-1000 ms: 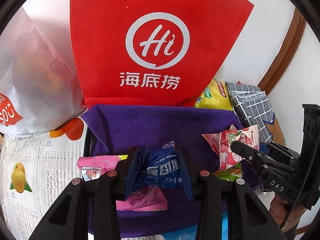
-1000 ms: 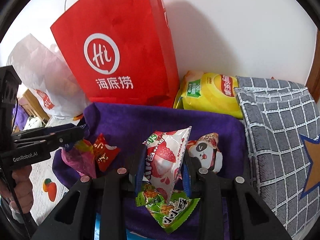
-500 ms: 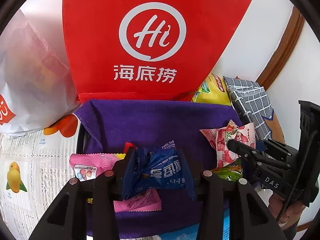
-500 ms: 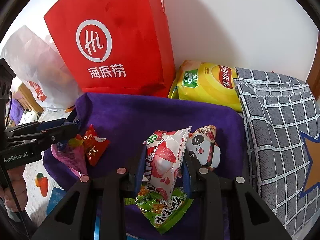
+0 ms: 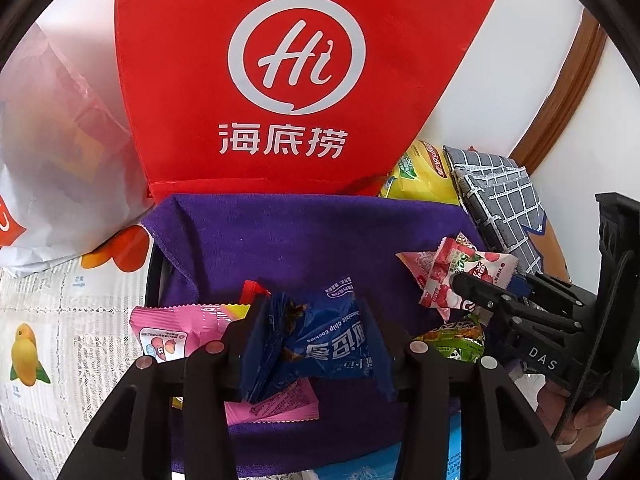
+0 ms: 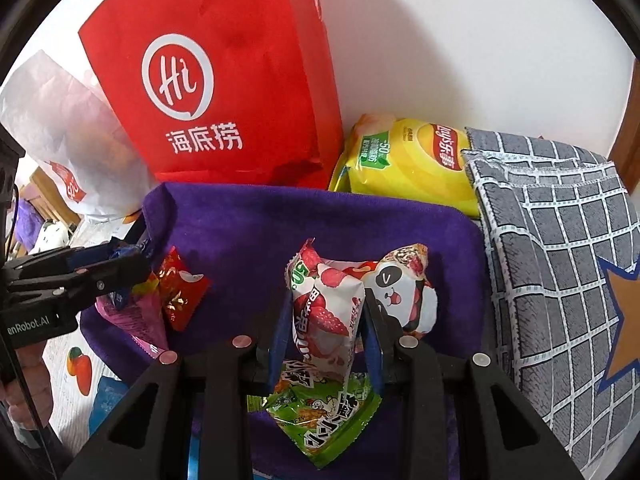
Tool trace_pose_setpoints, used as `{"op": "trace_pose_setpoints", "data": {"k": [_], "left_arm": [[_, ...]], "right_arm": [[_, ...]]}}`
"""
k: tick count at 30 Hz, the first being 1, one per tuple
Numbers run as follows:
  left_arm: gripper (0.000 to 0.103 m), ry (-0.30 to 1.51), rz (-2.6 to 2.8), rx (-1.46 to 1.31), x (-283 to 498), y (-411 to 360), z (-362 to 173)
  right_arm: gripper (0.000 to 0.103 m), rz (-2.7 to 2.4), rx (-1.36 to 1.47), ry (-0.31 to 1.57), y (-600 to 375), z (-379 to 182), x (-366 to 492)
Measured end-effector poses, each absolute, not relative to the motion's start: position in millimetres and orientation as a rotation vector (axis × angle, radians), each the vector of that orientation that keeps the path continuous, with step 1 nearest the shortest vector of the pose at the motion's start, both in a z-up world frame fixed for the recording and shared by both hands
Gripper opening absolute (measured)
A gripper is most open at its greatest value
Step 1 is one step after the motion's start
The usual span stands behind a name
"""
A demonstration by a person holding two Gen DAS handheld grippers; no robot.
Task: Organize snacks
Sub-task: 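Open both tools to drop the biscuit and lychee packets onto the purple towel, then move both open tools back toward the pink packets beside the tissue box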
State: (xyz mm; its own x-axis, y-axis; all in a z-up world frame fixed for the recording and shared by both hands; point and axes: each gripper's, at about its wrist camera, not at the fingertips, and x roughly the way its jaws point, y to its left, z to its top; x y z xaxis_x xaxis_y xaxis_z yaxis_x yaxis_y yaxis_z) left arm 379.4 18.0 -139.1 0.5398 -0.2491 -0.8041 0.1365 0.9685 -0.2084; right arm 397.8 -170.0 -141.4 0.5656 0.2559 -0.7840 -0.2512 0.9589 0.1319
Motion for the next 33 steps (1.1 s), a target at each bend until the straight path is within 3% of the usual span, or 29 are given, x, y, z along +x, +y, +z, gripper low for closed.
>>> {"op": "trace_pose_setpoints", "data": {"k": [5,7,11,16,33], "left_arm": [[0.045,0.978,-0.239,-0.113,379.7,12.9,-139.0],[0.045,0.980,-0.240,-0.115,379.3,12.5,-138.3],[0.049,0.989,-0.247,-0.131,378.4,13.2,-136.2],[0.066,0.992,-0.251,-0.128,374.7,11.0,-130.5],[0.066,0.897,-0.242,-0.087,322.3,8.5,-72.2]], "right_arm": [[0.035,0.291,0.004,0.916,-171.2,-135.5,394.6],[0.046,0.291,0.008,0.911,-172.5,-131.7,393.1],[0.052,0.285,0.003,0.875,-175.4,-120.5,387.2],[0.061,0.261,0.009,0.843,-180.8,-106.6,379.8],[0.063,0.185,0.005,0.777,-201.6,-70.4,284.0]]}}
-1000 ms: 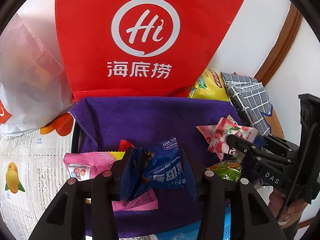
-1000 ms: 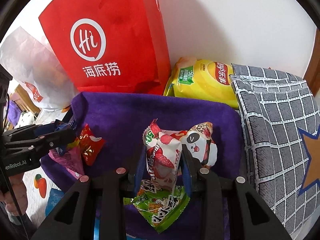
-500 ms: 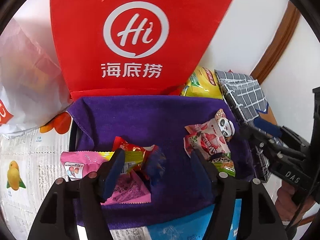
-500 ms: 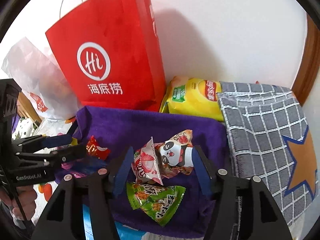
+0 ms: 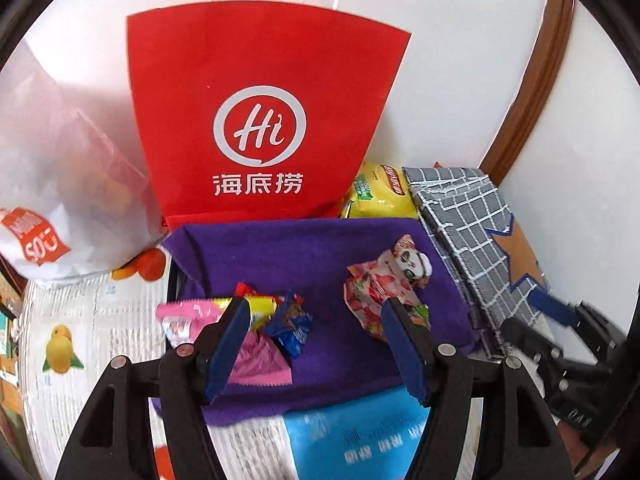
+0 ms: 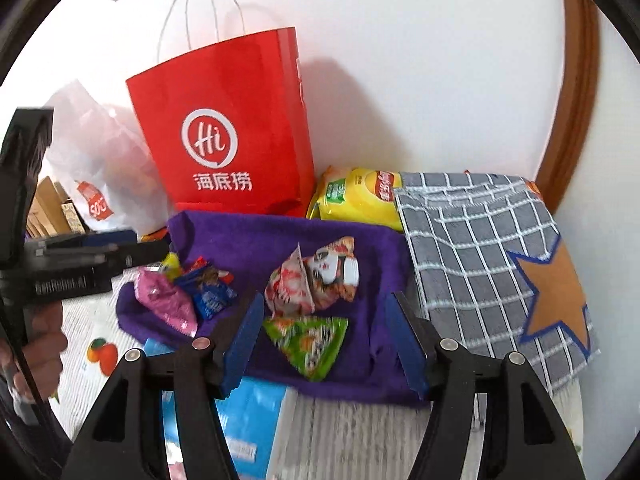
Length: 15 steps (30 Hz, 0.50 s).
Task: Organize snacks
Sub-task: 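Move both open tools back toward the pink packets beside the tissue box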
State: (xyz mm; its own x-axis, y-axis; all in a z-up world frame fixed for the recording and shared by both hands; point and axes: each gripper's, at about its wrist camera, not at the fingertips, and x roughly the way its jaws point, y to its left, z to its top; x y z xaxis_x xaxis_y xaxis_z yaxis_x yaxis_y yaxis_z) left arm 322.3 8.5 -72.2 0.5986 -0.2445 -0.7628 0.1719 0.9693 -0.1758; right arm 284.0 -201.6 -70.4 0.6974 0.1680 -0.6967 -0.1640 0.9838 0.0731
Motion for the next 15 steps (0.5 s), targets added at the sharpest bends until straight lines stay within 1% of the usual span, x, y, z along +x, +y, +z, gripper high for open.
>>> {"op": "trace_pose_setpoints", "data": {"k": [6,15], "left_arm": [[0.066,0.884,-0.215,-0.053,283.0,11.0,-63.2],[0.071,0.895,-0.176,-0.071,225.8,31.9,-73.0]], "right_arm": [[0.063,0.211,0.017,0.801,-197.5,-76.9,246.5],[0.065,0.225,0.026,0.837,-189.8,-97.4,197.4]]}}
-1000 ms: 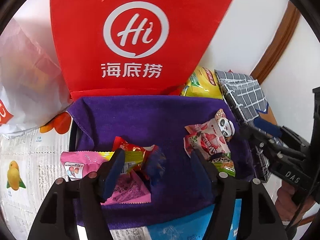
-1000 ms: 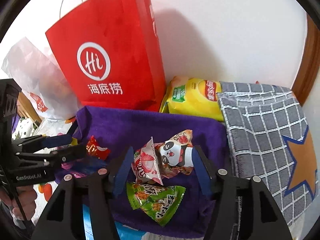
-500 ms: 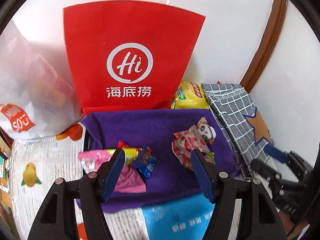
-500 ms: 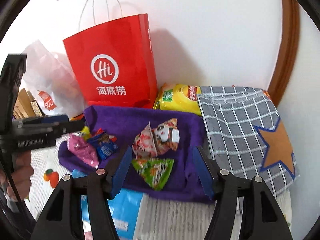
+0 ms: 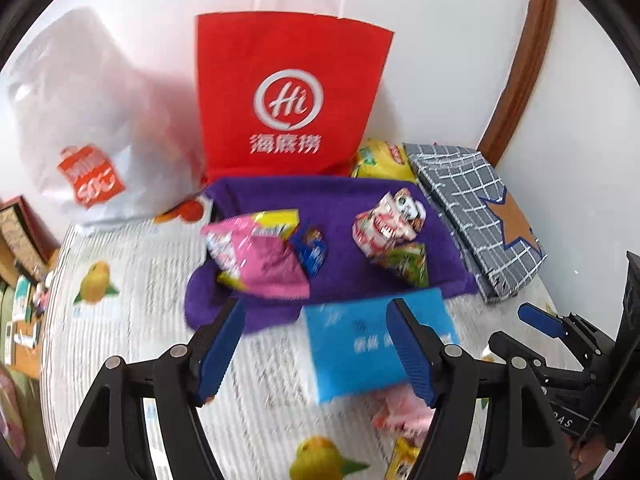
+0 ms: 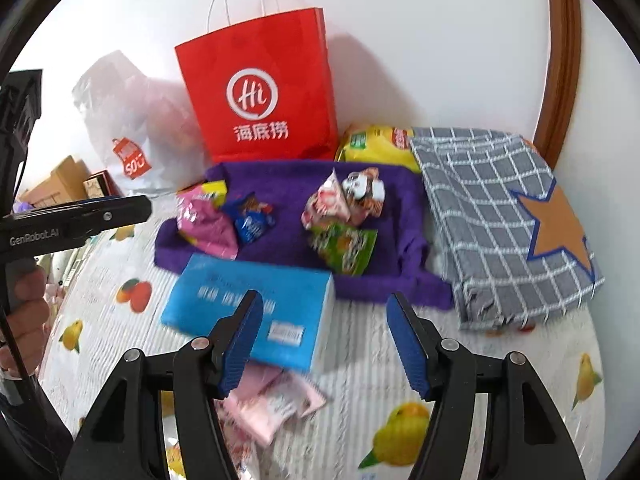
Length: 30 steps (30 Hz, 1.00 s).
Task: Organize snacks
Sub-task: 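Move both open tools back toward the pink packets beside the tissue box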
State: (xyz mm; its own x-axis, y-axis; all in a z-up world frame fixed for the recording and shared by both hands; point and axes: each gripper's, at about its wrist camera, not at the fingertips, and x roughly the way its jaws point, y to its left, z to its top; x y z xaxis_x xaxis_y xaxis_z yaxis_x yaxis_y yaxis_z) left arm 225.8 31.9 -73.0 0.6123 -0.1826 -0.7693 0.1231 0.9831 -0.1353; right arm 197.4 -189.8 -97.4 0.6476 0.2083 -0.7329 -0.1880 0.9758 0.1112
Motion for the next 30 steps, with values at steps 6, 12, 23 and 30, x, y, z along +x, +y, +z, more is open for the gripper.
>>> {"op": "trace_pose_setpoints", "data": {"k": [6,12,23,30], "left_arm": [[0.071,0.912,-0.138,-0.096,197.5,50.0,-88.0],[0.071,0.926,-0.116,-0.117,177.9,62.2,-101.0],[0.071,0.980,-0.086,-0.142,160.6,75.1,-128.2],[0.071,1.000,-0.067,-0.146,155.8,79.6,-134.7]], "right_arm": [[0.065,0.246,0.046,0.881,-186.6,-119.7,175.0],[0.065,0.301,0.029,0.921,-172.9,-141.7,159.0],[0.065,0.325,0.082,0.997,-163.8,-175.5,160.4],[0.066,0.306,0.092,1.029,-149.2,-189.2,180.7]]}}
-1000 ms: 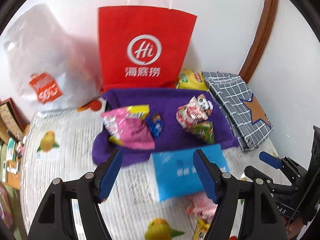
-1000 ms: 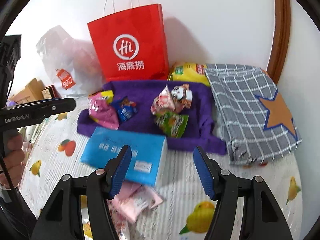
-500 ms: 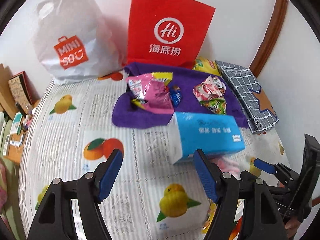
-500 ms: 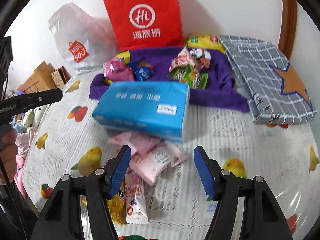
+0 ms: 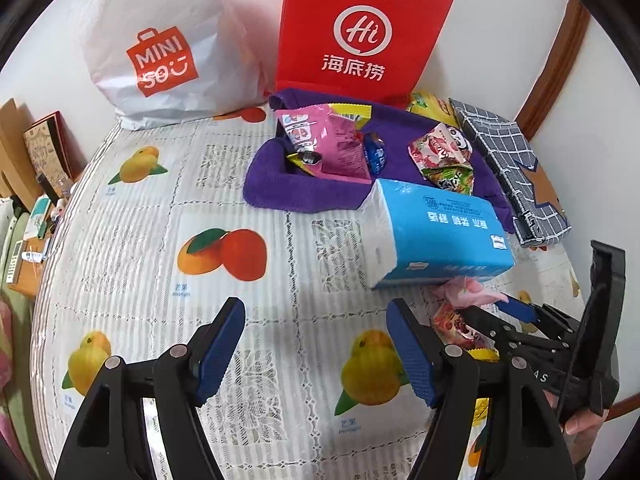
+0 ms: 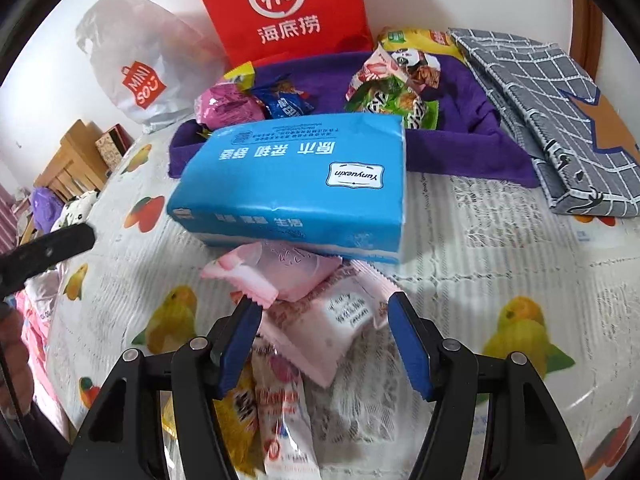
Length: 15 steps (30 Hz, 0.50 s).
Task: Organize snacks
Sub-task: 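Move both open tools back toward the pink packets beside the tissue box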
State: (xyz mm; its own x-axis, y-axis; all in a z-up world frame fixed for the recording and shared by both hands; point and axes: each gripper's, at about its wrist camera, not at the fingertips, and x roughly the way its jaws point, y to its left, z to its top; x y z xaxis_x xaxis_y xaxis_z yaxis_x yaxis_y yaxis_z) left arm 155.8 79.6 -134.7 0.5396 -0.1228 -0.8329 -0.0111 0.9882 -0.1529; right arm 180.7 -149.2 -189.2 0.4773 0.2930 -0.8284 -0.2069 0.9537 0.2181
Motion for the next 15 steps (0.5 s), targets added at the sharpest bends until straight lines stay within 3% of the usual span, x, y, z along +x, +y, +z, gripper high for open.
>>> {"op": "trace_pose_setpoints", "data": {"k": [15], "left_arm": [[0.071,1.019,-0.106,-0.155,163.5,58.4,-145.8]], "right_arm": [[0.070,0.244,0.086,1.034,-197.1,-188.4,173.6]]}}
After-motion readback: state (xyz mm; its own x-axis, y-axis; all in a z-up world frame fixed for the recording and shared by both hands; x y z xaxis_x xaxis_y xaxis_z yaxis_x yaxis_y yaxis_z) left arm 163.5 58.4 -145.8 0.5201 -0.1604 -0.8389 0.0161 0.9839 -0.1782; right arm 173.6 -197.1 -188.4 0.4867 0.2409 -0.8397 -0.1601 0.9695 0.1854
